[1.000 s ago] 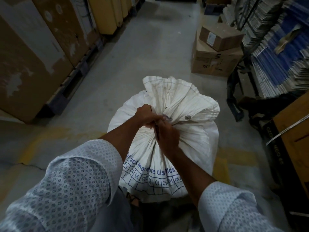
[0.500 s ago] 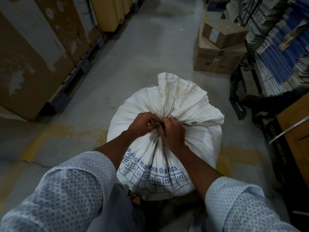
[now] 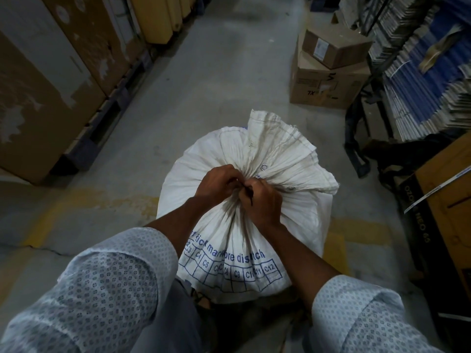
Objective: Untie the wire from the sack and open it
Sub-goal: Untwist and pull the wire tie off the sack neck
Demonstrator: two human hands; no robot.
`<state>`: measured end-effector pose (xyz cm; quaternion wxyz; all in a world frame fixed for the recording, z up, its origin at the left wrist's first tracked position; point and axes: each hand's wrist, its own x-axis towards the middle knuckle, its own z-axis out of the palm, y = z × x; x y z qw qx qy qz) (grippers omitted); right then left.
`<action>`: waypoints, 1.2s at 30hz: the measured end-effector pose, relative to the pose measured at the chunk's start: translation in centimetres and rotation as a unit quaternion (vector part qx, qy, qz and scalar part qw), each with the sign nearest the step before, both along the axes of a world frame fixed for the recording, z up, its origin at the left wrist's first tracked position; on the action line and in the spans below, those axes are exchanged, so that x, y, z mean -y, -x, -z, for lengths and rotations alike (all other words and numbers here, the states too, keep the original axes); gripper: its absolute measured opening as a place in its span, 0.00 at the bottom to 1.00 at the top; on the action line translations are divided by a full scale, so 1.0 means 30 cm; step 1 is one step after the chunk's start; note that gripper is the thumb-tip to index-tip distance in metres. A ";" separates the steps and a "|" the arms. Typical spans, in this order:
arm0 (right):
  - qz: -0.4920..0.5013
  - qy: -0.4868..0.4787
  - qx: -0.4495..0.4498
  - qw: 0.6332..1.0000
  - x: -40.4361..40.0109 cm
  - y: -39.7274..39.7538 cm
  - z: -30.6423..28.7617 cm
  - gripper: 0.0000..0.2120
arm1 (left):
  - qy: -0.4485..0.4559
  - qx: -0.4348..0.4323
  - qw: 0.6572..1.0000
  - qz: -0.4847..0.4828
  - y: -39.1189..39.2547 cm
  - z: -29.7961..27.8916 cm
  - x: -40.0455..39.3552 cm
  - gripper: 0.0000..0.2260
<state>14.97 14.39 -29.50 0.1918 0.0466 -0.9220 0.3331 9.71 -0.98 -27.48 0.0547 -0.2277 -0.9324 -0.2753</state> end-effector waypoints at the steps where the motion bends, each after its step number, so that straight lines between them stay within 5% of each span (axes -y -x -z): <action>1: 0.005 0.003 -0.005 1.000 0.001 -0.004 -0.003 0.06 | -0.001 -0.001 1.000 -0.004 0.003 0.001 0.002 0.07; 14: 0.067 -0.052 0.018 0.996 -0.169 -0.117 0.070 0.06 | -0.032 0.032 0.999 0.013 0.047 -0.004 0.030 0.07; 22: 0.051 0.041 0.095 0.993 -0.146 -0.105 0.029 0.05 | -0.079 0.129 0.988 -0.031 0.021 0.002 0.035 0.14; 24: 0.067 0.092 0.123 0.986 -0.129 -0.101 0.019 0.04 | -0.184 0.233 0.951 -0.091 -0.001 0.001 0.035 0.16; 27: 0.088 0.165 0.159 0.969 -0.109 -0.091 0.003 0.08 | -0.406 0.377 0.801 -0.225 -0.037 -0.039 0.016 0.08; 29: 0.092 0.189 0.174 0.962 -0.105 -0.090 -0.014 0.10 | -0.448 0.407 0.747 -0.276 -0.047 -0.073 0.005 0.09; 33: 0.115 0.224 0.164 0.954 -0.133 -0.118 -0.082 0.04 | -0.385 0.415 0.758 -0.324 -0.060 -0.117 -0.016 0.08; 36: 0.147 0.248 0.145 0.947 -0.174 -0.153 -0.127 0.05 | -0.331 0.533 0.734 -0.260 -0.101 -0.128 -0.049 0.08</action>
